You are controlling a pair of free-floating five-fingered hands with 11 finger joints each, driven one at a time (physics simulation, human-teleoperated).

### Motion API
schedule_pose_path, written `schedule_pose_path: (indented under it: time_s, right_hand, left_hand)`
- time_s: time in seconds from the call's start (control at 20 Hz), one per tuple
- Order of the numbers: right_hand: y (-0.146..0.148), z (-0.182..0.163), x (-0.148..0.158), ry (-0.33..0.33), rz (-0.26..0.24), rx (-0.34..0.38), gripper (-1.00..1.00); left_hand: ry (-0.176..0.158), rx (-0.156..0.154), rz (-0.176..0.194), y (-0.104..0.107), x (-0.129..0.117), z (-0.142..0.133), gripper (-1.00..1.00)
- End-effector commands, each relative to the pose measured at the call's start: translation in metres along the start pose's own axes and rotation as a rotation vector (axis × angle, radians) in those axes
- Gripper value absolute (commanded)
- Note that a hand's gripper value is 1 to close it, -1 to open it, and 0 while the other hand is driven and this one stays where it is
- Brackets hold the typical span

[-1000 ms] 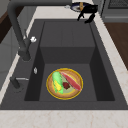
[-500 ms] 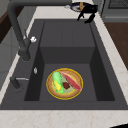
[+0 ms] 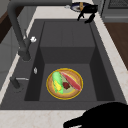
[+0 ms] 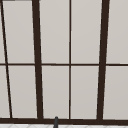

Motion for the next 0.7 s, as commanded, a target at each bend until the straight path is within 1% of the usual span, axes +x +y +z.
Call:
schedule_pose_path:
  time_s: [0.0, 0.1, 0.25, 0.35, 0.5, 0.65]
  right_hand:
    - [0.0, 0.0, 0.0, 0.0, 0.0, 0.0, 0.0]
    - [0.0, 0.0, 0.0, 0.0, 0.0, 0.0, 0.0]
    - [0.0, 0.0, 0.0, 0.0, 0.0, 0.0, 0.0]
    - [0.0, 0.0, 0.0, 0.0, 0.0, 0.0, 0.0]
    - [0.0, 0.0, 0.0, 0.0, 0.0, 0.0, 0.0]
    - [0.0, 0.0, 0.0, 0.0, 0.0, 0.0, 0.0]
  left_hand:
    - [0.051, 0.046, -0.002, -0.01, -0.006, -0.017, -1.0]
    - [0.052, 0.019, -0.013, -0.026, 0.0, -0.029, -1.0]
    - [0.051, 0.017, -0.007, -0.042, 0.005, -0.043, -1.0]
    - [0.043, 0.015, -0.014, -0.054, 0.01, -0.054, -1.0]
    - [0.043, 0.016, -0.014, -0.068, 0.016, -0.071, -1.0]
    - [0.042, 0.013, -0.005, -0.085, 0.025, -0.086, -1.0]
